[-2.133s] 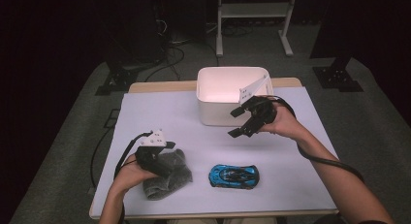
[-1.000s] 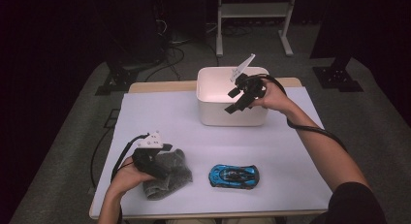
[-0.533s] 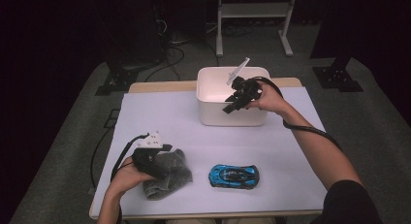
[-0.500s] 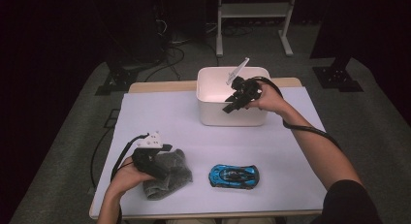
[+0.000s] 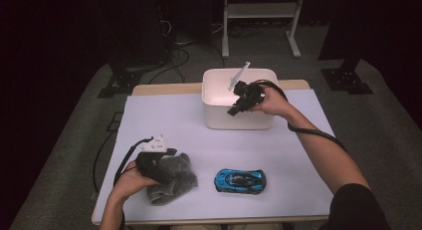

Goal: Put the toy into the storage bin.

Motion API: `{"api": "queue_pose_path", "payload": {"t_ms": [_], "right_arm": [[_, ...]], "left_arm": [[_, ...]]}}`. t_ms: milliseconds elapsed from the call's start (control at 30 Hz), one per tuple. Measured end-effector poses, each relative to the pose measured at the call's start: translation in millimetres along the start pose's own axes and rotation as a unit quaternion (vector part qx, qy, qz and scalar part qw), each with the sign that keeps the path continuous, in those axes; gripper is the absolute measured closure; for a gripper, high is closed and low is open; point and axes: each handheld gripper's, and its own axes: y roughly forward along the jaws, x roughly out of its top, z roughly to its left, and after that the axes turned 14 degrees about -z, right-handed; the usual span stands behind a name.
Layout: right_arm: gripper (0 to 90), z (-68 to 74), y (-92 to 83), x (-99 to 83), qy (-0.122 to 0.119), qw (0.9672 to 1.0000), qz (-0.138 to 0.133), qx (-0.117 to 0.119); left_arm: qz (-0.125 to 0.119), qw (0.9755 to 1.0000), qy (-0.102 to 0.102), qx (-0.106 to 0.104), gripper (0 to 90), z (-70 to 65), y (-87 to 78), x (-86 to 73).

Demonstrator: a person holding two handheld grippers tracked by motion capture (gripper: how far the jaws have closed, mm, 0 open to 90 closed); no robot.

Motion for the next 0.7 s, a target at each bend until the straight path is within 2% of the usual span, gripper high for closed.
{"api": "queue_pose_path", "payload": {"t_ms": [200,300,700], "right_arm": [[84.6,7.6,0.5,2.7,-0.001,1.0000,0.008,0.000],[85.3,14.2,1.8,4.5,-0.012,0.9998,0.013,0.007],[86.9,50.7,7.5,13.9,-0.033,0.9989,0.028,0.020]], "left_arm": [[0.000,1.0000,-0.003,-0.001,10.5,0.6,0.5,-1.4],[0.000,1.0000,-0.005,-0.003,10.4,0.3,1.3,-1.5],[-0.009,0.9999,-0.001,-0.010,10.4,-2.7,0.7,-0.7]]}}
